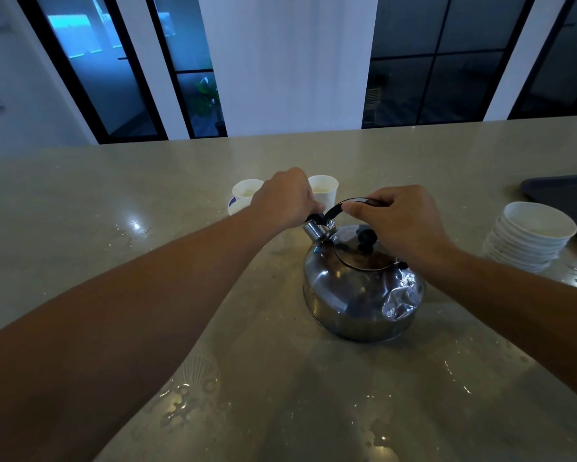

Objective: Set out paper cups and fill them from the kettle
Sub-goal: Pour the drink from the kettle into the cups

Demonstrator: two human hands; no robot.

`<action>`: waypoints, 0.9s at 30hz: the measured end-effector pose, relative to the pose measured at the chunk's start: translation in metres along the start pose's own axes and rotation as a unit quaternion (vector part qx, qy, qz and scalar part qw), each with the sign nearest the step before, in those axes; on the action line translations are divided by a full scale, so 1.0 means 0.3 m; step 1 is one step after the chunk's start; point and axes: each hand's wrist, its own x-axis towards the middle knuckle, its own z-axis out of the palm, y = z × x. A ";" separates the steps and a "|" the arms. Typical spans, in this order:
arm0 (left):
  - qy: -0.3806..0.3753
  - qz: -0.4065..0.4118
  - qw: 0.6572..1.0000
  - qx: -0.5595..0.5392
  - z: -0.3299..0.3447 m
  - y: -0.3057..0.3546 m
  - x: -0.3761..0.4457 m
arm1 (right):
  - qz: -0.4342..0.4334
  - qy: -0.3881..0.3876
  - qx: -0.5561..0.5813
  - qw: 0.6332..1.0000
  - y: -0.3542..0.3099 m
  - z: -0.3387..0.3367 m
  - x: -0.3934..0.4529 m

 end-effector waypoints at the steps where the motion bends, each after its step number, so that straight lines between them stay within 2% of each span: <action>1: 0.001 0.000 1.000 0.000 0.000 0.001 0.000 | -0.001 -0.001 0.000 1.000 0.000 -0.001 0.000; 27: -0.010 0.028 0.999 0.028 -0.007 0.011 -0.002 | -0.008 0.000 -0.004 1.000 -0.002 0.002 0.001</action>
